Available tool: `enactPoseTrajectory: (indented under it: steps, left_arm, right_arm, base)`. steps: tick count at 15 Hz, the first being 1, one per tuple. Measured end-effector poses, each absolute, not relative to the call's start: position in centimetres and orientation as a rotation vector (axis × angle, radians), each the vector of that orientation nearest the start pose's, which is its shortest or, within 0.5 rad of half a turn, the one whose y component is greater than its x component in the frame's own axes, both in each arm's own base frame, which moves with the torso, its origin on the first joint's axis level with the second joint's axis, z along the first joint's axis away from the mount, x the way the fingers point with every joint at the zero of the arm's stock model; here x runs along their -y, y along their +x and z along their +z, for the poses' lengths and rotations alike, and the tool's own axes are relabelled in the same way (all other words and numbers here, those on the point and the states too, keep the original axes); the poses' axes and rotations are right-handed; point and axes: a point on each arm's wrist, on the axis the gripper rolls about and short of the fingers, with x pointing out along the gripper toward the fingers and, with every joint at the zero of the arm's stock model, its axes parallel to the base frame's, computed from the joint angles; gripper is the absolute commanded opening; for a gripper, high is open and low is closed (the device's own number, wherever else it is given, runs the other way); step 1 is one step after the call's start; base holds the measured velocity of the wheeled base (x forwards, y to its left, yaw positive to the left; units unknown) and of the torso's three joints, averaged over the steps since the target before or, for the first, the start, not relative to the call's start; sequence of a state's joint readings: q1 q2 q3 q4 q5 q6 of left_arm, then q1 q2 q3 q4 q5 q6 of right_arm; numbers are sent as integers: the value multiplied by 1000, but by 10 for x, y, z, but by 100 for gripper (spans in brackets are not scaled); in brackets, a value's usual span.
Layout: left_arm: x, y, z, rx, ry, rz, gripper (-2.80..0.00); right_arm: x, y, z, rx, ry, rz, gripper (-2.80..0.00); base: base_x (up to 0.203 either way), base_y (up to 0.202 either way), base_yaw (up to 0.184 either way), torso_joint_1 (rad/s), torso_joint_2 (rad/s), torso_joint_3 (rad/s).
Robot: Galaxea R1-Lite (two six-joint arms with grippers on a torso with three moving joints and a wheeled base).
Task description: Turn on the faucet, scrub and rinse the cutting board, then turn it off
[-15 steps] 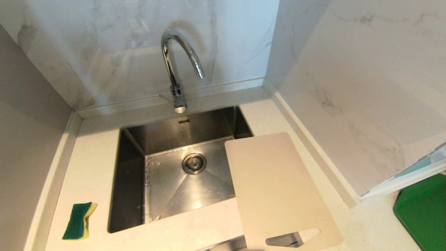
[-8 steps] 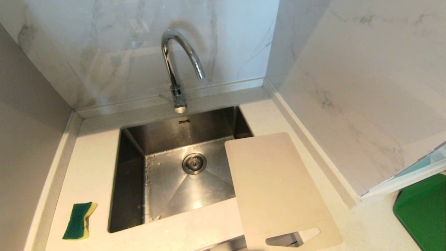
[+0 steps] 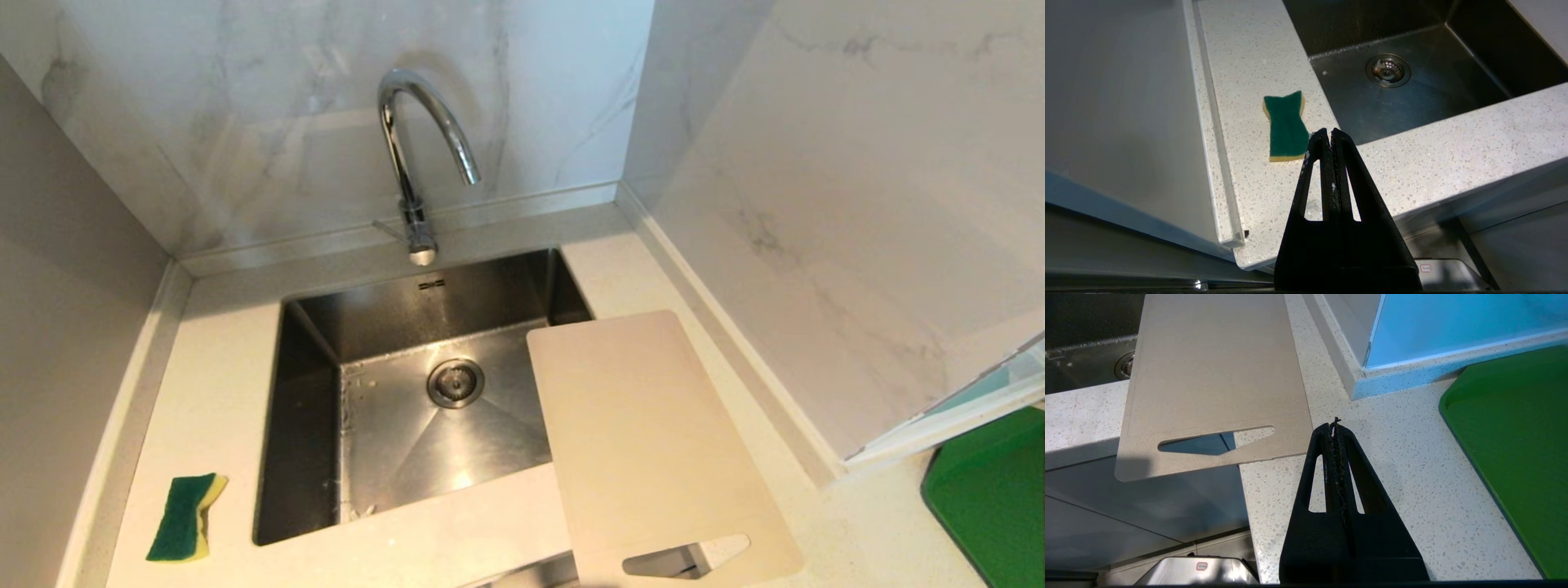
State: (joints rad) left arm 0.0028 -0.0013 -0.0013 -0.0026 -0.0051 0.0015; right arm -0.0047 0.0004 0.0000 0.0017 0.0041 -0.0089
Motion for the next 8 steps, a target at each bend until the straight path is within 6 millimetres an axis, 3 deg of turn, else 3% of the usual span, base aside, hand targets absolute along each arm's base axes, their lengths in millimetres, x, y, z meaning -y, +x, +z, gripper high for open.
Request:
enactPoseTrajectory:
  steps: [8]
  left_arm:
    - [0,-23,76,6,1,0,-280]
  right_arm:
    - [0,-23,75,-2,-9,-1,-280]
  base:
    - [0,0,0,0,0,0]
